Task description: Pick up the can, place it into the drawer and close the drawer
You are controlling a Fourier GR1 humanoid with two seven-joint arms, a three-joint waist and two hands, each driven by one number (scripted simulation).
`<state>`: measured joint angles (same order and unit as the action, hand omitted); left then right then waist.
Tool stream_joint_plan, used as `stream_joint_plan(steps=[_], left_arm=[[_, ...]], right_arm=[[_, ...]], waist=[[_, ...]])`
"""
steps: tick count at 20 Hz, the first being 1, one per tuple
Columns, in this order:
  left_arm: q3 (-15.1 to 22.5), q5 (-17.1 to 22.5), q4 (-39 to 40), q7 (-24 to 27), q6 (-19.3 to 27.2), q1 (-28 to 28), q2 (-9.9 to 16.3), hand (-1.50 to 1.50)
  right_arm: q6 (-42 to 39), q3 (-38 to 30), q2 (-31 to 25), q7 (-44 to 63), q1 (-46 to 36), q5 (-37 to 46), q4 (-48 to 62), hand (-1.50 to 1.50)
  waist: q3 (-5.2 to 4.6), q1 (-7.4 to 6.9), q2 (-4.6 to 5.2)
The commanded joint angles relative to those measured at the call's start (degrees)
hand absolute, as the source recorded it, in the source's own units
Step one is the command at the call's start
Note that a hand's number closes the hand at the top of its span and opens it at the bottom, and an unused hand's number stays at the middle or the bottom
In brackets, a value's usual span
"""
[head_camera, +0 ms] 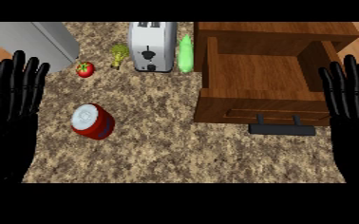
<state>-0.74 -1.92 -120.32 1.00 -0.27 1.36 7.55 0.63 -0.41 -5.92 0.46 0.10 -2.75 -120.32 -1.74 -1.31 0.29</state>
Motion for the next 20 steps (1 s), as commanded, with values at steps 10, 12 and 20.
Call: stream_joint_plan(steps=[10, 12, 20], left_arm=[[-15.02, 22.58, 5.17, -11.49, -9.43, -12.46, 7.94, -1.50], [-15.02, 24.15, 0.46, -13.92, -9.37, -15.95, 7.12, -1.50], [-22.08, 28.89, 4.75, -16.30, -13.56, -11.39, 8.83, -1.50]], right_arm=[[2.90, -4.73, -0.85, 11.77, 4.00, -1.17, 0.97, -1.50], [4.13, -2.42, 1.24, 10.90, 5.69, 1.14, 1.12, -1.50], [2.44, -3.14, 2.41, 8.80, 8.02, 0.53, 0.87, -1.50]], waist=[[1.74, 0.84, -0.34], [1.76, 0.76, -0.44], [1.74, 1.30, -0.34]])
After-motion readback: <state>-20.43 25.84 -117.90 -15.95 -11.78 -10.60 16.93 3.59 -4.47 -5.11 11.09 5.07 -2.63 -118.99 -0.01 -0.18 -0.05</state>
